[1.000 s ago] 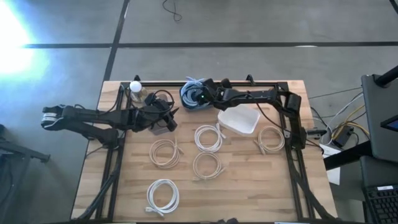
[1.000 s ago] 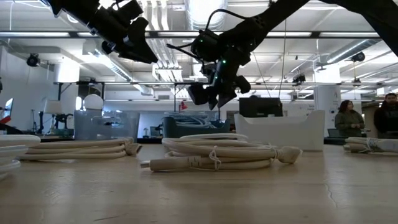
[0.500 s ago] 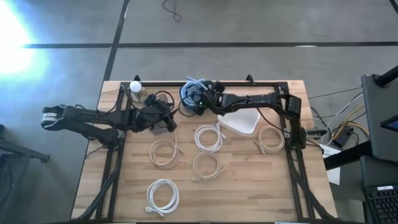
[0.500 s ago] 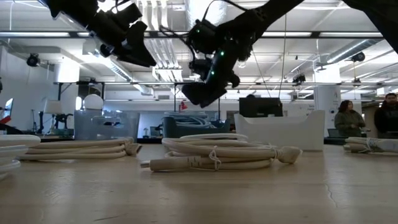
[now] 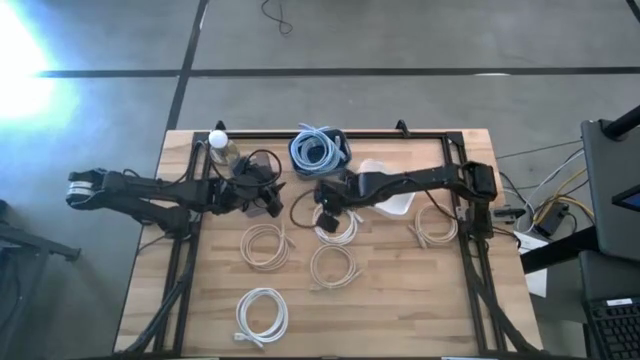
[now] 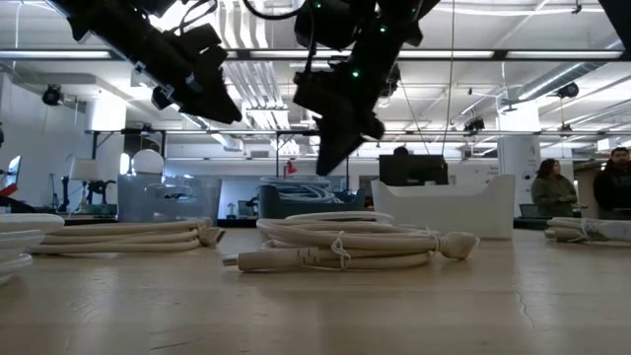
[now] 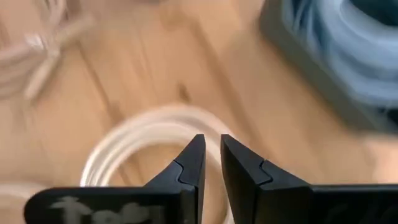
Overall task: Sort HDMI cables
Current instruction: Put the top white HDMI cable into the white bin
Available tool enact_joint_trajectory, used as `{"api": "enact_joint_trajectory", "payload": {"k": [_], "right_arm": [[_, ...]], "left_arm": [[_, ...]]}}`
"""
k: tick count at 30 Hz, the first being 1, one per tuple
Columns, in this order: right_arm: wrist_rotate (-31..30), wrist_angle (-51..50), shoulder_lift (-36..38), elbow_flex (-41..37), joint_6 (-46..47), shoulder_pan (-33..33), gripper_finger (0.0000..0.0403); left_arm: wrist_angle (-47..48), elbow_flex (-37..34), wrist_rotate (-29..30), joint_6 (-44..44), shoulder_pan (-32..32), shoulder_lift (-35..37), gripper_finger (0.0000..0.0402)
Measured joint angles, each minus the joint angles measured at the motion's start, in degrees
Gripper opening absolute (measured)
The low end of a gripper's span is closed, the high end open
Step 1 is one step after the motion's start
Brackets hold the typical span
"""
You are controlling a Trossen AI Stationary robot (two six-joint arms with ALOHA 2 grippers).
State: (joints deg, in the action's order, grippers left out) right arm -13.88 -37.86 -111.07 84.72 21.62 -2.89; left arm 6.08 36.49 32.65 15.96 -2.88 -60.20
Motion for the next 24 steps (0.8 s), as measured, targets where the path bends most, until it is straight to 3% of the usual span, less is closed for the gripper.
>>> {"api": "enact_joint_trajectory", "payload": {"k": [7, 14, 24], "right_arm": [[0.6, -8.2, 0.0, -1.2, 13.6, 3.7, 0.0045], [0.6, -9.1, -0.5, -2.3, 25.0, 4.0, 0.0045], [0.4, -10.1, -0.5, -4.5, 29.4, 4.0, 0.0045]], "left_arm": [[0.0, 0.0, -2.2, 1.1, 0.0, 0.0, 0.0163], [0.0, 0.0, -2.2, 1.3, 0.0, 0.0, 0.0163], [0.0, -0.1, -2.2, 1.5, 0.0, 0.0, 0.0163]]}}
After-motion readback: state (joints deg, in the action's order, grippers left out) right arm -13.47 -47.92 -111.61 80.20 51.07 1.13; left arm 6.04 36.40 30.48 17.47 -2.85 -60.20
